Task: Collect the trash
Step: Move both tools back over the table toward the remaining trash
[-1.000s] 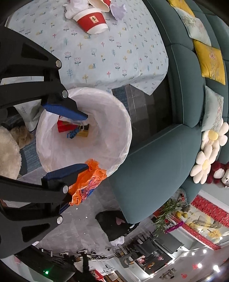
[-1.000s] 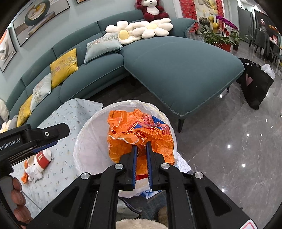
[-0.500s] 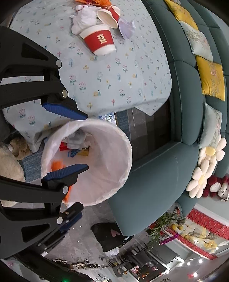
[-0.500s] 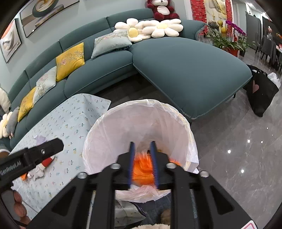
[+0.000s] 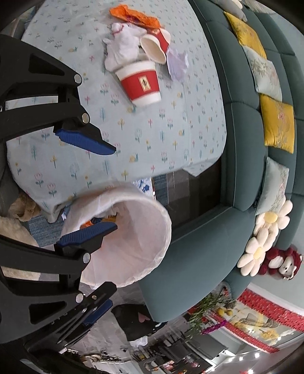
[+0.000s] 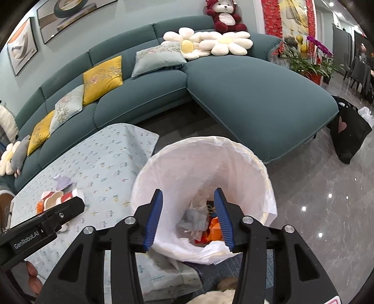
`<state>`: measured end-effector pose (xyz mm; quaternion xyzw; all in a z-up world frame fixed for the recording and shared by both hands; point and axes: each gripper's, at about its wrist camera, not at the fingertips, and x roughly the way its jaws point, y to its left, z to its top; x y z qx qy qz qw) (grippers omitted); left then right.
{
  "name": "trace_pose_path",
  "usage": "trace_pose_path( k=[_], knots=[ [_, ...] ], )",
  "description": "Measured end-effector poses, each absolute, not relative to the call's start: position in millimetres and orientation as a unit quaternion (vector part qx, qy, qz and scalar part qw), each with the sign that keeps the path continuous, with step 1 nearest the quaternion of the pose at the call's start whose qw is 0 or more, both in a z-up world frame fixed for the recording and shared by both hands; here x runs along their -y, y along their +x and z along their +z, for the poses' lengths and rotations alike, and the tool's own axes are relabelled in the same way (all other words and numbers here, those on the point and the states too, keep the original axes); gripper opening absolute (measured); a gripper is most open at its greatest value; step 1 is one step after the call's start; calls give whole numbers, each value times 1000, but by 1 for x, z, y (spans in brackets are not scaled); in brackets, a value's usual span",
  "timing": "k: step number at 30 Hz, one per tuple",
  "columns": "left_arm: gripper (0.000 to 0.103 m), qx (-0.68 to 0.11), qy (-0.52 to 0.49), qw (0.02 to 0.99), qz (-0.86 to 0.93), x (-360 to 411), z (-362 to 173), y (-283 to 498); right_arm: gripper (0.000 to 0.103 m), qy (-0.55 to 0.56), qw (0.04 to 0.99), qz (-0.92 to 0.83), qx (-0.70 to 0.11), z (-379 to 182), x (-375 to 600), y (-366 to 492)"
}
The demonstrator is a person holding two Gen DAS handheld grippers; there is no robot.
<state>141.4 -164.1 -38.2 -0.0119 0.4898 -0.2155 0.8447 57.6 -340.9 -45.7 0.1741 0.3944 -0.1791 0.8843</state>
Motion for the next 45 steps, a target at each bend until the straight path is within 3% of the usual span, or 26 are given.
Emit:
trace_pose_path(
  k=[7, 11, 22, 34, 45],
  knots=[
    [57, -483, -22, 854, -193, 129, -30, 134, 51, 161, 890, -159, -397, -39, 308, 55],
    [64, -478, -33, 860, -178, 109, -25, 128, 55, 147, 895, -144, -395, -30, 286, 54],
    [68, -467, -52, 871, -143, 46, -18, 114, 64, 123, 905, -110, -393, -19, 231, 51],
    [68, -465, -79, 877, -97, -27, -22, 109, 64, 90, 909, -67, -401, -16, 170, 59],
    [77, -468, -98, 877, -47, -90, -35, 112, 64, 57, 906, -27, -419, -27, 117, 71]
  ],
)
